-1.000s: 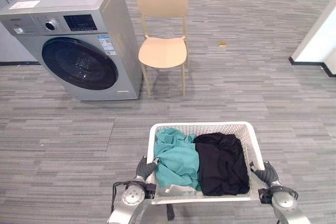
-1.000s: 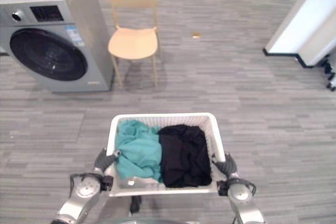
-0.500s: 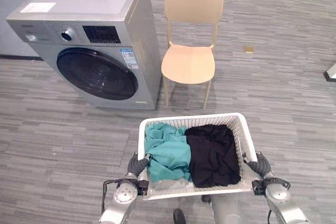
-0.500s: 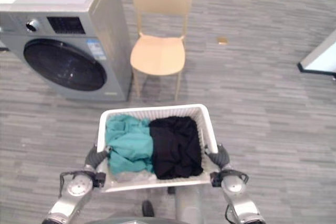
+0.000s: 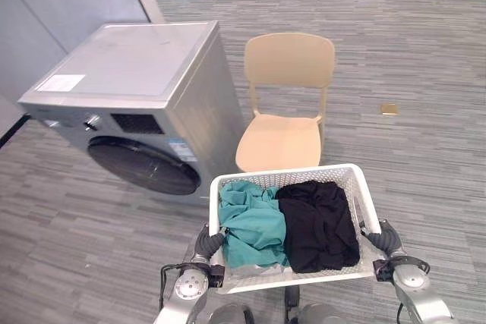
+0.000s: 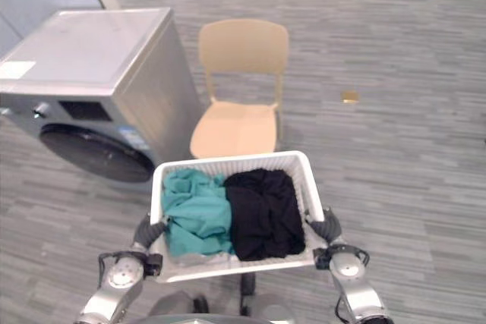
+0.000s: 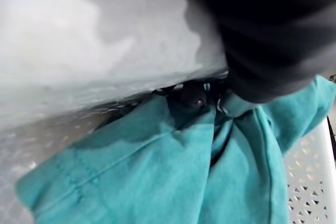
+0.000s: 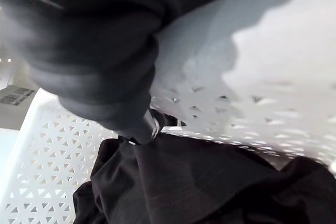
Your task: Grab the laundry basket,head to the washer,open it,put in the laundry and shut it.
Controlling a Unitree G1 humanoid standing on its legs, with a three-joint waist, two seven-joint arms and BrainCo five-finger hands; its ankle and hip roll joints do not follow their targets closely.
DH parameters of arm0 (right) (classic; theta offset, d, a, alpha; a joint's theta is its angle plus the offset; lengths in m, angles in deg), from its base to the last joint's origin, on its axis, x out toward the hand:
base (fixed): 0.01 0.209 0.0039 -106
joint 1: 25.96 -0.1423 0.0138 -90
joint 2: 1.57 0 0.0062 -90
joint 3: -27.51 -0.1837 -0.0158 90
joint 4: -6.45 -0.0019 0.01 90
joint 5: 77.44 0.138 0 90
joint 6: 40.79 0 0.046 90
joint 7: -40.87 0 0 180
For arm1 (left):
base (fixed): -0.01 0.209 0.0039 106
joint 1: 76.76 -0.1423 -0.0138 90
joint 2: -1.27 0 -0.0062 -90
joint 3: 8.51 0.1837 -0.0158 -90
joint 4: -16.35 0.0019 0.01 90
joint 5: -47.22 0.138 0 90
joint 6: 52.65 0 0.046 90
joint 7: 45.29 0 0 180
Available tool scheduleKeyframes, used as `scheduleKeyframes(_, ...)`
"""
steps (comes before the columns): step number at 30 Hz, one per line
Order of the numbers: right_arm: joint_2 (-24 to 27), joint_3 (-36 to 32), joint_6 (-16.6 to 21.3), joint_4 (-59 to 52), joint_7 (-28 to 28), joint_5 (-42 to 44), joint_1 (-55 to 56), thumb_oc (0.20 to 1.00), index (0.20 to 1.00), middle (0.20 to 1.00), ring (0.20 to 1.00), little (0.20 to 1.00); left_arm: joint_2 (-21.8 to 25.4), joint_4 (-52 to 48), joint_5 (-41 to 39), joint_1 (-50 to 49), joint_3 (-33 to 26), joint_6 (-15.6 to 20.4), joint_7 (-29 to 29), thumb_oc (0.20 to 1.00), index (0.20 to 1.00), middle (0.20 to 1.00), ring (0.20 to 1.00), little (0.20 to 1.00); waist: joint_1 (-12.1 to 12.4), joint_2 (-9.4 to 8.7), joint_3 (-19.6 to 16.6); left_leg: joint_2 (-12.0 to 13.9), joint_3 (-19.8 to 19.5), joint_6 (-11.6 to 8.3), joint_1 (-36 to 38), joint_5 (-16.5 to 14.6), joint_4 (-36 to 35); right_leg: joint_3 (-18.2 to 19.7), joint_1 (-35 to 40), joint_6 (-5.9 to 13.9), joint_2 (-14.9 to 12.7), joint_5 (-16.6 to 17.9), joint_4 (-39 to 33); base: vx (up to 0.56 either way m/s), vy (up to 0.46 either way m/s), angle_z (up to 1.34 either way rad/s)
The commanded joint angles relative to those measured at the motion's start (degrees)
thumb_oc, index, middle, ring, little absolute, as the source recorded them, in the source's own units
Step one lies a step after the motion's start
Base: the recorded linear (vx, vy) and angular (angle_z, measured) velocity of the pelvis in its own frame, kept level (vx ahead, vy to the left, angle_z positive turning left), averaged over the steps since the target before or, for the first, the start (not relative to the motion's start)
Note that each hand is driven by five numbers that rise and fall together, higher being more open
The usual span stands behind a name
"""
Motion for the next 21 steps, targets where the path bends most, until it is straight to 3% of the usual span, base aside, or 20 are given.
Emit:
scheduleKeyframes(1, 1.99, 0.18, 5.59, -8.27, -1.31, 2.99, 0.67, 0.2, 0.2, 0.2, 0.2, 0.2, 1.45, -3.44, -0.06, 2.3, -1.66, 3.38, -1.16, 0.2, 0.2, 0.2, 0.2, 0.2, 0.5, 1.84, 0.76, 1.29, -3.55, -1.22, -0.77, 9.28, -3.55, 0.1, 2.93, 7.75, -2.9, -9.14, 4.47, 0.18, 0.023, -0.26)
scheduleKeyframes(3, 1.8, 0.07, 5.95, -8.0, -0.64, 3.25, 0.67, 0.2, 0.2, 0.2, 0.2, 0.2, 1.34, -3.15, 0.2, 2.7, -1.36, 3.38, -1.52, 0.2, 0.2, 0.2, 0.2, 0.2, 0.74, 1.99, 1.6, 1.73, -3.94, -1.86, -2.49, 11.21, -9.44, 1.15, 4.8, 7.49, -2.26, -10.76, 5.33, 0.27, 0.046, -0.44)
scheduleKeyframes(7, 1.53, 0.35, 6.06, -7.65, -0.8, 3.33, 0.93, 0.2, 0.2, 0.2, 0.2, 0.2, 1.69, -3.21, 0.36, 2.23, -1.36, 3.37, -1.61, 0.2, 0.2, 0.2, 0.2, 0.2, 0.92, 2.1, 0.99, 3.22, -5.67, -2.48, -1.77, 12.97, -10.35, 4.11, 6.66, 7.14, -1.21, -12.88, 6.75, 0.28, 0.082, -0.47)
scheduleKeyframes(10, 1.27, 0.26, 5.98, -7.79, -0.62, 3.63, 1.22, 0.2, 0.2, 0.2, 0.2, 0.2, 2.01, -3.28, 0.07, 2.49, -0.95, 3.37, -2.0, 0.2, 0.2, 0.2, 0.2, 0.2, 1.13, 1.73, 1.01, 4.48, -7.24, -2.96, -3.07, 13.55, -7.9, 6.18, 7.95, 7.31, -1.95, -14.53, 7.92, 0.26, 0.128, -0.52)
scheduleKeyframes(13, 1.03, 0.34, 5.91, -7.58, -0.95, 3.29, 1.19, 0.2, 0.2, 0.2, 0.2, 0.2, 2.03, -3.16, -0.09, 2.5, -0.76, 3.4, -1.99, 0.2, 0.2, 0.2, 0.2, 0.2, 1.21, 1.99, 0.41, 4.27, -8.62, -2.7, -2.62, 12.7, -6.79, 7.44, 8.63, 7.88, -2.5, -15.79, 8.6, 0.21, 0.152, -0.44)
scheduleKeyframes(17, 0.14, 0.28, 5.49, -6.93, -1.52, 2.25, 0.61, 0.2, 0.2, 0.2, 0.2, 0.2, 2.99, -2.73, 0.38, 2.57, -0.23, 3.23, -1.17, 0.2, 0.2, 0.2, 0.2, 0.2, 1.11, 1.45, -1.68, 2.19, -7.77, -0.55, -2.62, 9.72, -4.29, 9.02, 7.74, 10.03, -6.1, -15.84, 11.2, 0.25, 0.275, -0.3)
scheduleKeyframes(19, -0.14, 1.74, 5.34, -6.14, -1.59, 1.26, -2.29, 0.2, 0.2, 0.2, 0.2, 0.2, 4.76, -2.93, 0.56, 3.95, -0.52, 3.39, -1.61, 0.2, 0.2, 0.2, 0.2, 0.2, 1.36, 1.19, -0.89, 1.61, -5.97, 0.99, -2.57, 7.95, -3.54, 10.17, 1.77, 11.59, -7.25, -14.31, 17.59, 0.04, 0.221, -0.15)
scheduleKeyframes(21, -0.44, 2.42, 5.53, -5.71, -1.37, 0.98, -3.76, 0.2, 0.2, 0.2, 0.2, 0.2, 5.25, -2.82, 0.55, 4.82, -0.63, 3.51, -1.9, 0.2, 0.2, 0.2, 0.2, 0.2, 1.82, 1.15, -0.47, 1.81, -4.84, 1.43, -2.87, 7.27, -3.21, 9.73, -1.32, 11.89, -7.51, -14.08, 20.7, -0.05, 0.138, -0.25)
